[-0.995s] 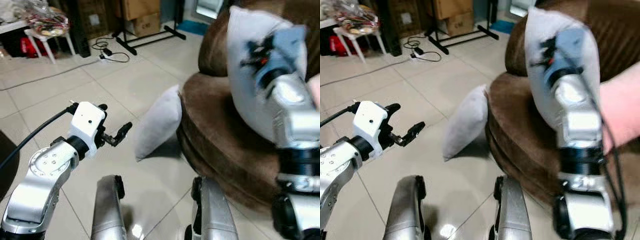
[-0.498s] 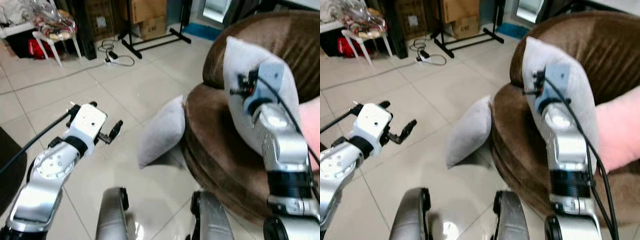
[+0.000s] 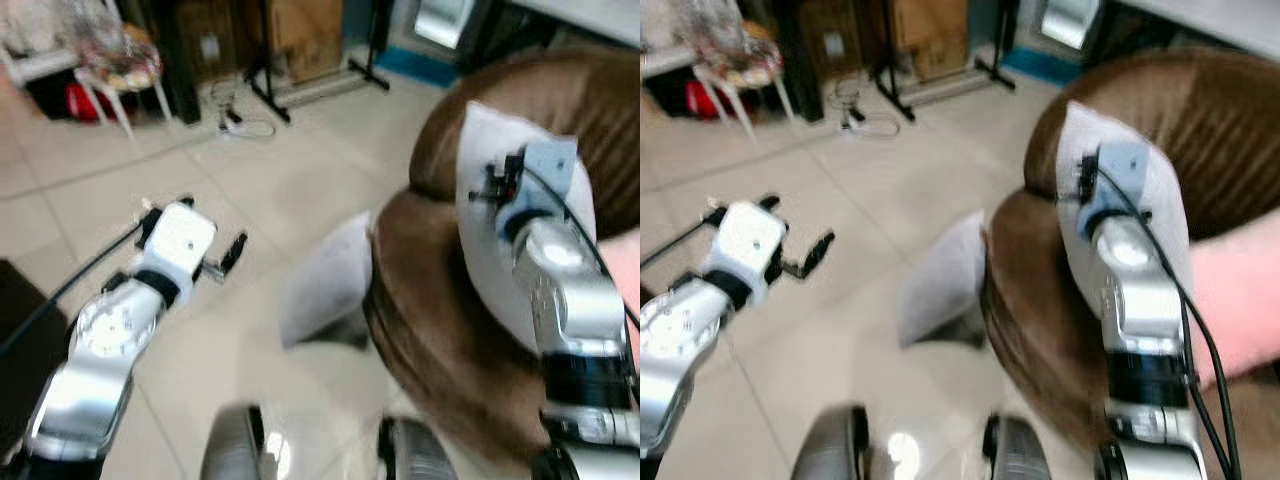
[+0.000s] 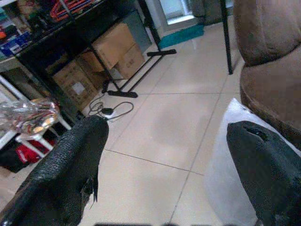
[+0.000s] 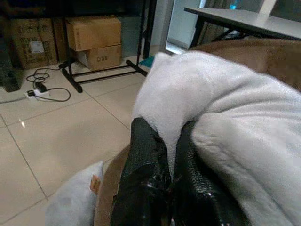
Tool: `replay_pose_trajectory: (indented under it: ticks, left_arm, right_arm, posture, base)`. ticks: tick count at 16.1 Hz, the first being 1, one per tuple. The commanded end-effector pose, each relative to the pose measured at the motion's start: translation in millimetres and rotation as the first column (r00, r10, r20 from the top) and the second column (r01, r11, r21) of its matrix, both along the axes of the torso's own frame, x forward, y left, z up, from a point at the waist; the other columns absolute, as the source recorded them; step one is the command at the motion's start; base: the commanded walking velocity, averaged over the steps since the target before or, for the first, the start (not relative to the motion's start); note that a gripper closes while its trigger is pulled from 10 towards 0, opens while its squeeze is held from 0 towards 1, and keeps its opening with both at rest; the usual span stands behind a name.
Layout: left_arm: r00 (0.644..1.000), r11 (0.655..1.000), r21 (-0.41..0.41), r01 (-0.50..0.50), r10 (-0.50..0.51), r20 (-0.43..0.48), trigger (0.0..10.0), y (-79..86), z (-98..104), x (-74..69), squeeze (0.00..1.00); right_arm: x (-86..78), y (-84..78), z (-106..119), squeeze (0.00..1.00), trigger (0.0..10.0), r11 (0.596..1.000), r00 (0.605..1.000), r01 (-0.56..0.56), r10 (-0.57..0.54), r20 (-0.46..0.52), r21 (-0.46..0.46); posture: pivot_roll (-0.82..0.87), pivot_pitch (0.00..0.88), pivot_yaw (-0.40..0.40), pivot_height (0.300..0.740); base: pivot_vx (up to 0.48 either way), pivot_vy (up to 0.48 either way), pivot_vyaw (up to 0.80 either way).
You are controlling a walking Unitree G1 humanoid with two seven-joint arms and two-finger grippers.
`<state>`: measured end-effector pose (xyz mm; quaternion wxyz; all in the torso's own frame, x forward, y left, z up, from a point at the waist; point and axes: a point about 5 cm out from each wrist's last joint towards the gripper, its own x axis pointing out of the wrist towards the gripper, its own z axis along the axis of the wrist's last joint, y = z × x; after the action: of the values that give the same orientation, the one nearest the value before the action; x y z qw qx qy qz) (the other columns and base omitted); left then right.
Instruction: Move the pillow to the sofa from floor
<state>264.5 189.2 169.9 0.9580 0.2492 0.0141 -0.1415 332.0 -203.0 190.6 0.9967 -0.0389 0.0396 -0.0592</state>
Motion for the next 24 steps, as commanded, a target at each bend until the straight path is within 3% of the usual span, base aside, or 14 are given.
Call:
replay_pose_trajectory:
  ticks: [1, 6, 9, 13, 16, 19, 22, 24]
  left_arm:
    - [1.000, 1.000, 0.002, -0.004, 0.004, 0.012, 10.0, 0.0, 2, -0.4, 0.00]
    - [1.000, 1.000, -0.002, 0.001, -0.001, 0.016, 10.0, -0.9, 1, 1.3, 0.00]
    - [1.000, 0.999, -0.040, -0.009, 0.010, 0.021, 10.0, 1.9, 7, -1.5, 0.00]
    - [0.998, 0.998, -0.058, -0.026, 0.029, 0.051, 10.0, 6.4, 11, -9.9, 0.00]
    - [0.999, 0.996, -0.088, -0.028, 0.031, 0.038, 10.0, 4.1, 12, -15.3, 0.00]
    - [1.000, 0.996, -0.091, -0.012, 0.014, 0.020, 10.0, 3.3, 7, -13.6, 0.00]
    - [0.984, 0.983, -0.132, -0.127, 0.142, 0.105, 10.0, 19.3, 9, -13.9, 0.00]
    - [0.957, 0.955, -0.222, -0.199, 0.238, 0.168, 10.0, 26.8, 13, -12.0, 0.00]
  right_arm:
    - [-0.7, -2.6, 5, 0.00, 10.0, 1.000, 1.000, 0.014, -0.014, 0.017, 0.008]
    - [-2.1, -2.3, 7, 0.00, 10.0, 1.000, 1.000, 0.012, -0.012, 0.020, 0.017]
    - [-21.4, 19.9, 25, 0.00, 10.0, 0.988, 0.989, -0.140, 0.137, 0.060, 0.059]
    - [-39.5, 27.5, 29, 0.00, 10.0, 0.984, 0.993, -0.096, 0.085, 0.077, 0.153]
    - [-52.7, 35.4, 17, 0.00, 10.0, 0.978, 0.998, -0.025, 0.014, 0.055, 0.206]
    - [-51.7, 46.2, 10, 0.00, 10.0, 0.984, 0.999, -0.048, 0.045, 0.017, 0.174]
    - [-52.5, 52.4, -1, 0.00, 10.0, 0.984, 0.998, -0.065, 0.067, -0.006, 0.164]
    - [-53.1, 54.4, -5, 0.00, 10.0, 0.986, 0.997, -0.070, 0.073, -0.015, 0.154]
  posture:
    - [0.04, 0.000, -0.038, 0.705]
    - [0.04, 0.000, -0.035, 0.740]
    - [0.04, 0.000, -0.030, 0.740]
    - [0.02, 0.000, -0.025, 0.740]
    - [0.01, 0.000, -0.011, 0.740]
    - [0.00, 0.000, -0.005, 0.740]
    - [0.01, 0.000, -0.019, 0.740]
    - [0.01, 0.000, -0.022, 0.740]
  base:
    - [0.000, 0.000, 0.00]
    - [0.000, 0.000, 0.00]
    - [0.000, 0.000, 0.00]
    - [0.000, 0.000, 0.00]
    - [0.000, 0.000, 0.00]
    - [0.000, 0.000, -0.53]
    - [0.000, 0.000, -0.79]
    - [0.000, 0.000, -0.80]
